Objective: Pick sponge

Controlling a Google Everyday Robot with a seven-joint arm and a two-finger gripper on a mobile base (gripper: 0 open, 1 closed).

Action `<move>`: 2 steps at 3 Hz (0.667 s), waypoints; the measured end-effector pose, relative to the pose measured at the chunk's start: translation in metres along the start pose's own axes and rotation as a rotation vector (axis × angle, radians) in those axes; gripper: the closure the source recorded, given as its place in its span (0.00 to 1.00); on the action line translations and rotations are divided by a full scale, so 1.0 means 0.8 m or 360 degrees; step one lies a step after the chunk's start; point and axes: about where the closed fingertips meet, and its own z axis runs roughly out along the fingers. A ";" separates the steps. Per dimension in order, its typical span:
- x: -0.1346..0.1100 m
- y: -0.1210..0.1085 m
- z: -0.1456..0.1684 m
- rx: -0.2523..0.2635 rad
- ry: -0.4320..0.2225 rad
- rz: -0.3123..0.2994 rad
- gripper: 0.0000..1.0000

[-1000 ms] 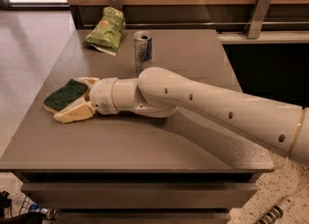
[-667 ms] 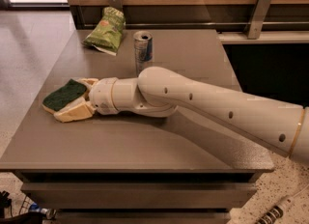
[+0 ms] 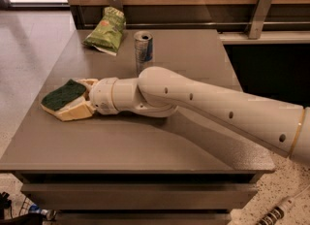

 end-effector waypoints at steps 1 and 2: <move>0.000 0.000 0.000 0.0000 0.0000 0.0000 1.00; 0.000 0.000 0.000 0.0000 0.0000 0.0000 1.00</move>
Offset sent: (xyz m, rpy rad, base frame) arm 0.0008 -0.0151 0.0598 -0.0116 -0.0660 0.1852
